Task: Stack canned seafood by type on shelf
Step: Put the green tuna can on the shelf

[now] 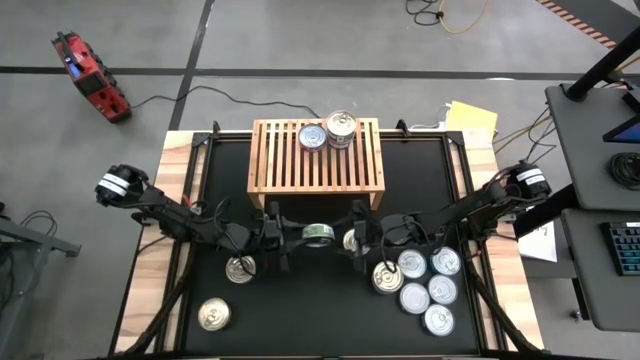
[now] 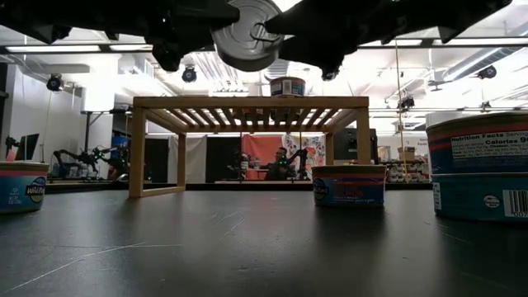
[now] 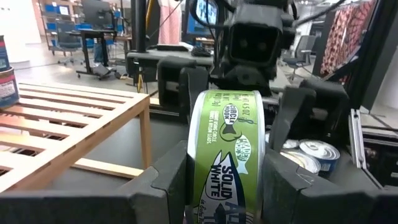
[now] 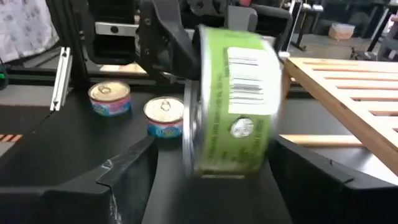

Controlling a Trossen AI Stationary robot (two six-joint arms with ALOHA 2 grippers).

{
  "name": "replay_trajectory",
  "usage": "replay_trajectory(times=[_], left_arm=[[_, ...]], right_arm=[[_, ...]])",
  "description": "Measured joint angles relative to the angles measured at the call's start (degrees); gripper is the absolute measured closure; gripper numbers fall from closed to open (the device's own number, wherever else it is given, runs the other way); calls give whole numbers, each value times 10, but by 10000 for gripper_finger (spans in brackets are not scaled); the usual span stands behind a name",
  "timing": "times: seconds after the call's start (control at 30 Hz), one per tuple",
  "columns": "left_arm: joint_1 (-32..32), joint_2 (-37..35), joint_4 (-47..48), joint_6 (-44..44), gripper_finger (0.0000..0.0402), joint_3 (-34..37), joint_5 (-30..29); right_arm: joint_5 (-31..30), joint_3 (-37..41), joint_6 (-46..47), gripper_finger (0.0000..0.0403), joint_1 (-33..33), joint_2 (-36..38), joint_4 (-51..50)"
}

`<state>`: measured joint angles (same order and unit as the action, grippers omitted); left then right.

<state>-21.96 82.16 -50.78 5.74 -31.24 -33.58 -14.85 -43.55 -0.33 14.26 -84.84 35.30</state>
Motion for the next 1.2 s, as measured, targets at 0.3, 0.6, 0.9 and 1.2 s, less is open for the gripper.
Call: replay_trajectory(times=[0.3,0.6,0.9,1.2], left_arm=[[0,-15,13,0,274,0,-6],[0,-95,53,-9,276,35,-4],[0,-197,55,133,277,96,20],[1,-197,56,404,277,124,36]], right_arm=[[-2,0,15,105,0,53,-89],[-2,0,33,117,0,66,-124],[-3,-6,-81,114,1,68,-124],[-3,-42,-299,136,28,68,-123]])
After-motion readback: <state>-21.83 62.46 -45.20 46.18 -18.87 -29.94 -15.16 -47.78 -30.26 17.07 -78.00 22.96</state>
